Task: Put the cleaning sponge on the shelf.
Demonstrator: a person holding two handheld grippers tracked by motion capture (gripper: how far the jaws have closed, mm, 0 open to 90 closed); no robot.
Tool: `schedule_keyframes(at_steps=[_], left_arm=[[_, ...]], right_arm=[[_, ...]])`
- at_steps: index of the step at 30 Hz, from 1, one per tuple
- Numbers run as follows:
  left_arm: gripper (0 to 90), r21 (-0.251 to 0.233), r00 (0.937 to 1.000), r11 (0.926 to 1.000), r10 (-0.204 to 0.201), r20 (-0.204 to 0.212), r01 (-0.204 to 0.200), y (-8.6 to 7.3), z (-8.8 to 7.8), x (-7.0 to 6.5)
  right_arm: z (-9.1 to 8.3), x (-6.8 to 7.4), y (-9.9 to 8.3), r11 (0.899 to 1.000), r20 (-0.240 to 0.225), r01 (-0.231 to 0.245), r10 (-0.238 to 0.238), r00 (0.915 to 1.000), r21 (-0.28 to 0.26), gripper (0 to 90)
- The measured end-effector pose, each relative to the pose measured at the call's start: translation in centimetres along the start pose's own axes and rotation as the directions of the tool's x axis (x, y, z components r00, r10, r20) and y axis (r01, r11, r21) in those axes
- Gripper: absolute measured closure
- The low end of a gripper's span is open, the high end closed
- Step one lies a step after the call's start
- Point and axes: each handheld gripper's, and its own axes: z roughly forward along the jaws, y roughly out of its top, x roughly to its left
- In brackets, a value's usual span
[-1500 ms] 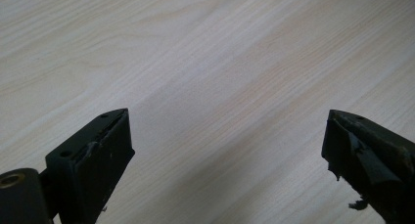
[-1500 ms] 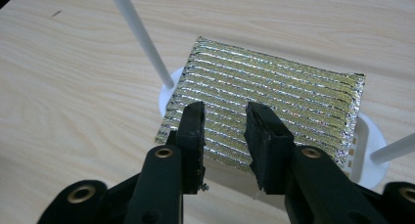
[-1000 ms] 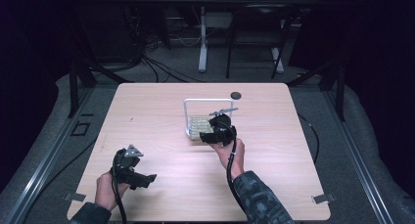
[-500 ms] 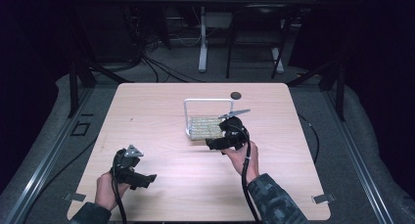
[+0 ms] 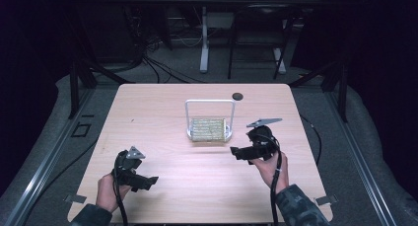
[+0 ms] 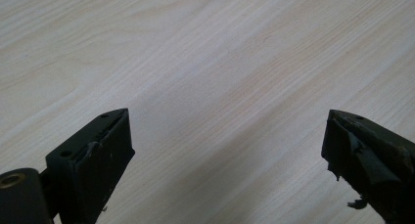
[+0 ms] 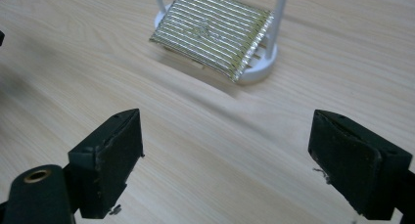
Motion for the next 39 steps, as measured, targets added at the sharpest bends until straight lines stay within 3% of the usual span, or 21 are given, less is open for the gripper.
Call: schedule_keyframes(at_steps=[10, 14, 18, 20, 23, 28, 39], left_arm=[[4.7, 0.005, 1.0, 1.0, 0.006, -0.002, -0.006, 0.0, 0.1, 0.0], [4.7, 0.005, 1.0, 1.0, 0.005, -0.003, -0.005, 0.0, 0.0, 0.0], [4.6, 0.012, 0.9999, 0.9999, -0.007, -0.008, 0.007, 0.1, 0.2, 0.3], [4.6, 0.009, 0.9999, 0.9999, -0.007, -0.009, 0.007, 0.1, 0.1, 0.3], [4.6, 0.009, 0.9999, 0.9999, -0.011, -0.009, 0.011, 0.0, 0.1, 0.4], [4.5, 0.01, 0.9999, 0.9999, -0.011, -0.013, 0.011, -0.1, 0.0, 0.5], [4.5, 0.011, 1.0, 0.9999, -0.007, -0.006, 0.008, 0.0, 0.1, 0.4]], right_arm=[[-2.8, -3.2, -4.3, 0.999, 0.046, -0.046, 0.046, 0.9979, 0.012, 11.1], [-3.5, -4.2, -6.2, 0.997, 0.072, -0.07, 0.069, 0.995, 0.017, 11.5], [-3.8, -5.3, -8.3, 0.993, 0.069, -0.12, 0.121, 0.9903, -0.006, 11.1], [-3.6, -5.9, -9.2, 0.991, 0.076, -0.133, 0.131, 0.9884, 0.019, 10.7], [-3.3, -6.6, -9.7, 0.988, 0.084, -0.154, 0.151, 0.9849, 0.031, 10.3], [-3.3, -7.2, -9.9, 0.99, 0.109, -0.139, 0.135, 0.9849, 0.031, 10.0], [-2.2, -7.8, -10.1, 0.989, 0.141, -0.119, 0.106, 0.9843, 0.088, 10.2]])
